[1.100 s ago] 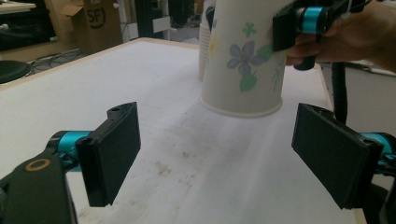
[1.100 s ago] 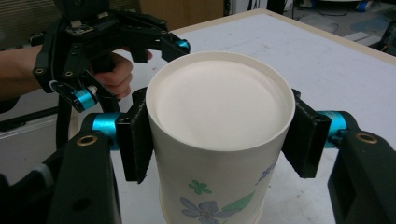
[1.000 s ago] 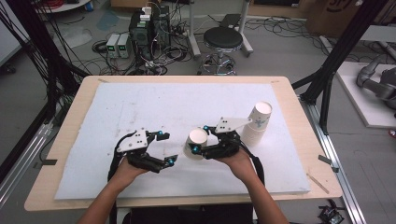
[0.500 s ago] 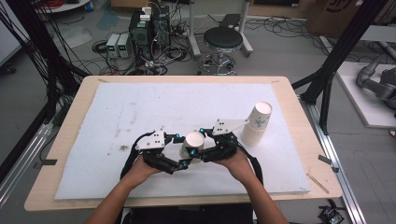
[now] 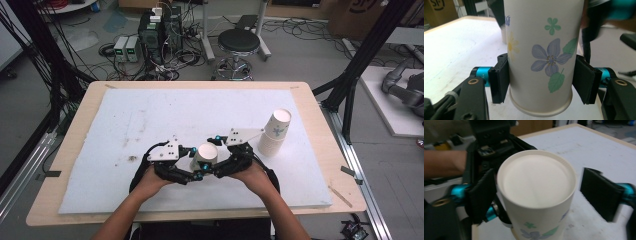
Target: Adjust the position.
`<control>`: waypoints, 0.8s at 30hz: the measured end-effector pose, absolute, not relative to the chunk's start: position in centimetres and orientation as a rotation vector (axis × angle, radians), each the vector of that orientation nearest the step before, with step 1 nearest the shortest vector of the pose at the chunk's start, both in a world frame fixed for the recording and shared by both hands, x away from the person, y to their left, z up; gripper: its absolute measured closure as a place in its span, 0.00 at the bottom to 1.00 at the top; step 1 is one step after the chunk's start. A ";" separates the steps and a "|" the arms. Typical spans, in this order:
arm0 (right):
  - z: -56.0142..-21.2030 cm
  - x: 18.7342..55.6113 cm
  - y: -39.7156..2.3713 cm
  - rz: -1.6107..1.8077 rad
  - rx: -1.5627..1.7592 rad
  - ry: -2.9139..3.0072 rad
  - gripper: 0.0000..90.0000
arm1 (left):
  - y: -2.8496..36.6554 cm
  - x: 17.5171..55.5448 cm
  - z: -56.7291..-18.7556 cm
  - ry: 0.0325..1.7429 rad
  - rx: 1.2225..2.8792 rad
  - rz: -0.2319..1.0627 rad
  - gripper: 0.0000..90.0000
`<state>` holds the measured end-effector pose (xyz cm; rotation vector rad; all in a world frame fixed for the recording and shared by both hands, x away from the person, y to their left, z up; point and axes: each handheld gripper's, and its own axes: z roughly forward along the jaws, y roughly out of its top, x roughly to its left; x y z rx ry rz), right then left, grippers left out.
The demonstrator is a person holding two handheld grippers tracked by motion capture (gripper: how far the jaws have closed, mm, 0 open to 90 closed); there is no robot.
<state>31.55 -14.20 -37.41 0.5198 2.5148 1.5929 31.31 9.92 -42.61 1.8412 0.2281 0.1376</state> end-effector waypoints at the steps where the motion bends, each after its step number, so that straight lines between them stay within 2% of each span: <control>1: -37.3 31.5 -14.2 1.562 0.503 2.528 0.15 | 9.9 31.3 -42.6 0.228 1.841 0.138 0.41; 12: -36.3 31.7 -14.3 1.290 0.275 2.677 0.15 | 9.7 31.7 -40.6 0.164 2.168 0.120 0.42; 24: -36.0 31.6 -13.7 1.096 0.104 2.793 0.16 | 8.6 32.2 -39.0 0.044 2.348 0.082 0.42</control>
